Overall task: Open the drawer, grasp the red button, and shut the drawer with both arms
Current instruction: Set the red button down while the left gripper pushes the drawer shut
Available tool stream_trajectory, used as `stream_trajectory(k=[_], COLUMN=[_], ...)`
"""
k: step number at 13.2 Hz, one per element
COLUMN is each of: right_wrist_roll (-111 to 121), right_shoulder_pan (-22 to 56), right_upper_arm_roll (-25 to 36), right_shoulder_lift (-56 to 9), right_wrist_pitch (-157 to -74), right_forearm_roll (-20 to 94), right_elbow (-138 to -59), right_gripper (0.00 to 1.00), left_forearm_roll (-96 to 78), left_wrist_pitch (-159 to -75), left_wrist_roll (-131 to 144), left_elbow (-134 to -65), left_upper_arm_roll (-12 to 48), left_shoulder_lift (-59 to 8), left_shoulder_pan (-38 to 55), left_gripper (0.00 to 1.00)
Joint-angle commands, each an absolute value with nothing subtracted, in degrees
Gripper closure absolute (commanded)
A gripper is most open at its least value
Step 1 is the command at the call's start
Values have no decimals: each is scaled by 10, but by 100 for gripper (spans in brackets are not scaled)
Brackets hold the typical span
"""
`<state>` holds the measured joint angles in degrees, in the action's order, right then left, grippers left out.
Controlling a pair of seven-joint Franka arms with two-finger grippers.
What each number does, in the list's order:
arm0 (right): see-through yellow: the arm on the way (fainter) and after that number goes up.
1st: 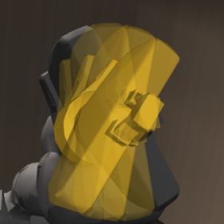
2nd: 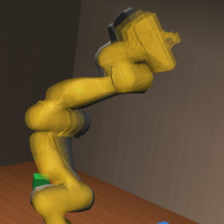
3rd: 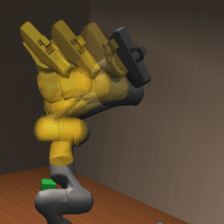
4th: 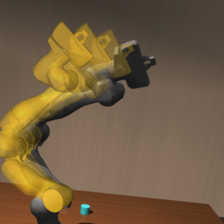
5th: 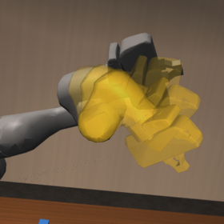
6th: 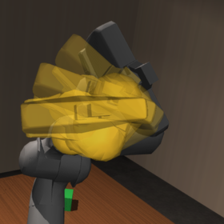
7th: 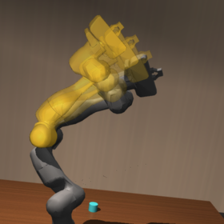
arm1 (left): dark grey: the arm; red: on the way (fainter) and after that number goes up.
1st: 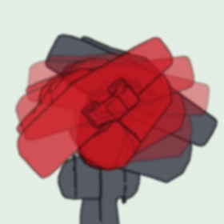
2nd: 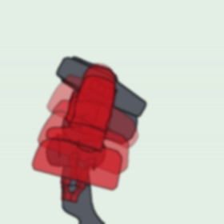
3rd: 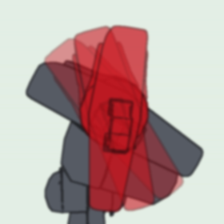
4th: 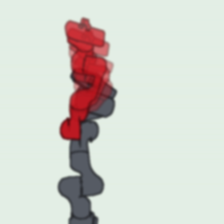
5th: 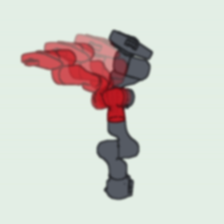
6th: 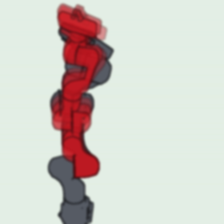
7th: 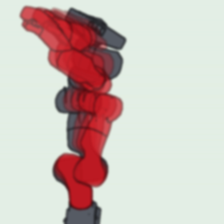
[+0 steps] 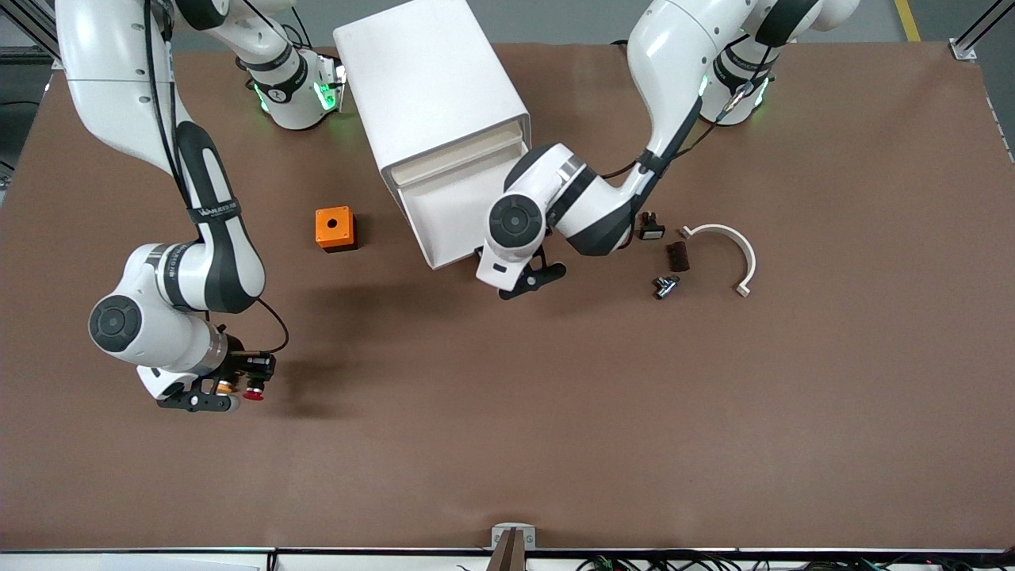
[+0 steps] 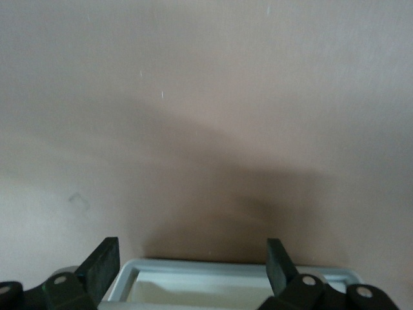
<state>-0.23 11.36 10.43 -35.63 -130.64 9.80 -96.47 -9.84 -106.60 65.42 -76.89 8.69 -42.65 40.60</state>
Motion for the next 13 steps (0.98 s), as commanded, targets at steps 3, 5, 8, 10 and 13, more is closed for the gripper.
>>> stream_trajectory(k=[3,5,8,10,13], right_wrist_roll=[9,9,4,2,8], right_shoulder_pan=[101,100,98,98,92], right_upper_arm_roll=[93,92,92,91,92], right_shoulder_lift=[-367,-367,-368,-367,-352], right_wrist_pitch=[-1358,-1360,-1372,-1368,-1368], right_forearm_roll=[90,92,95,98,100], right_elbow=[-1005,-1019,-1025,-1021,-1015], right_gripper=[98,97,75,26,0], left_forearm_roll=[-90,-95,-96,-95,-94], left_wrist_pitch=[-1070,-1071,-1071,-1076,-1084], left_wrist_roll=[705,714,715,715,716], left_elbow=[-828,-831,-839,-844,-843], left_upper_arm_roll=[140,148,149,148,148], left_shoulder_lift=[-393,-397,-398,-403,-403], left_shoulder_pan=[407,417,437,453,457], left_gripper=[0,0,0,0,0])
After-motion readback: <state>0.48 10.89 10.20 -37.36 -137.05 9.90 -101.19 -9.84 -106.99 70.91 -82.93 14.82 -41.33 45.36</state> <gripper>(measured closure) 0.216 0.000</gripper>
